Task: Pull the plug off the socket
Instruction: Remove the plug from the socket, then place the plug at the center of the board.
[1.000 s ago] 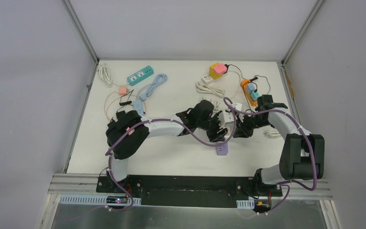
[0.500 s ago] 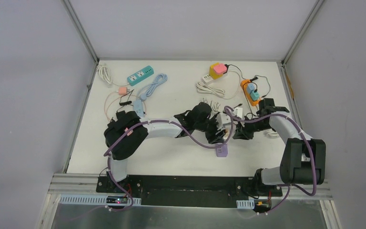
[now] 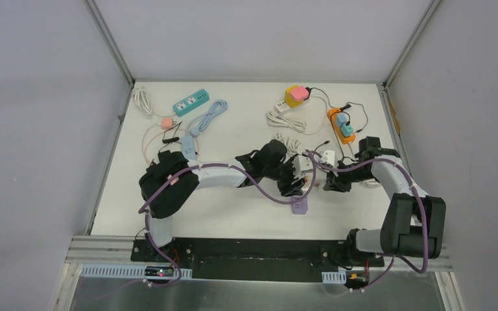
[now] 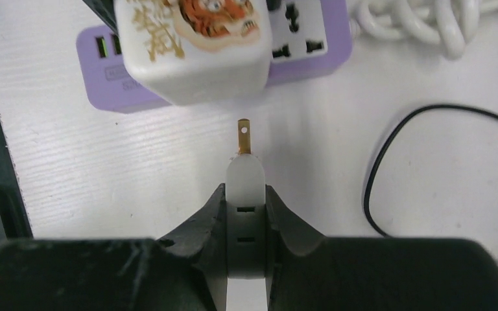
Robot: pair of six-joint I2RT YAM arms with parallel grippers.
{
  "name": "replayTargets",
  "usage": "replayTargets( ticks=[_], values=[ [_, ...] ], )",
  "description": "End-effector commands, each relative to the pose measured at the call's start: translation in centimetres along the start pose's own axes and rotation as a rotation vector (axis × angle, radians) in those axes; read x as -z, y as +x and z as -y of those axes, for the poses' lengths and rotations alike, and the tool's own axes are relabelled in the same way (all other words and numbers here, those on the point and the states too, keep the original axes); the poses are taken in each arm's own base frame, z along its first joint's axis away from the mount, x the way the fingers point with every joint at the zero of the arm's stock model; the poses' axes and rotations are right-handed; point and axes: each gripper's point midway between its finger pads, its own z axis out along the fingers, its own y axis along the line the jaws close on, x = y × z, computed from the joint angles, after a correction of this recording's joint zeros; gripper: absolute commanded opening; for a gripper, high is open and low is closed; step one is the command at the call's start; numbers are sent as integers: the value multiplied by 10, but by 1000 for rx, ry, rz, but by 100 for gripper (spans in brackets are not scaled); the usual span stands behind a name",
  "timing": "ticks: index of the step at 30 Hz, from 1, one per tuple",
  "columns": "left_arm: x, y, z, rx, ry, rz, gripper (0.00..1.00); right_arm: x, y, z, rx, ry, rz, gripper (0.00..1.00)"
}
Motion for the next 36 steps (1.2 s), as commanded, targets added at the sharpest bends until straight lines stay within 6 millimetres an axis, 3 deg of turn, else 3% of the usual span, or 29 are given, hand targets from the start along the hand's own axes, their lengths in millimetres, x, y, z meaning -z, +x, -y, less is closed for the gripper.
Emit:
replayTargets(
  ticks=[1,8,10,15,21,28,32,36],
  values=[
    [16,58,-1,76,-35,-192,0,7,7,-8,-1,3,-19,0],
    [14,49,-4,92,-52,-169,0,24,11,5,-119,103,-29,0],
    [14,42,-7,103,-67,-148,13,28,5,5,-157,106,1,0],
    [18,13,-15,105,-122,-54,60,34,-6,2,-263,104,55,0],
    [32,-40,-22,102,-162,71,83,42,-16,3,-392,89,91,0],
    [55,-81,-21,104,-166,160,87,53,-28,-2,-444,79,94,0],
    [89,-104,-18,141,-196,232,88,73,-48,-2,-499,89,88,0],
    [133,-131,-25,273,-258,340,91,100,-81,5,-628,119,128,0]
  ],
)
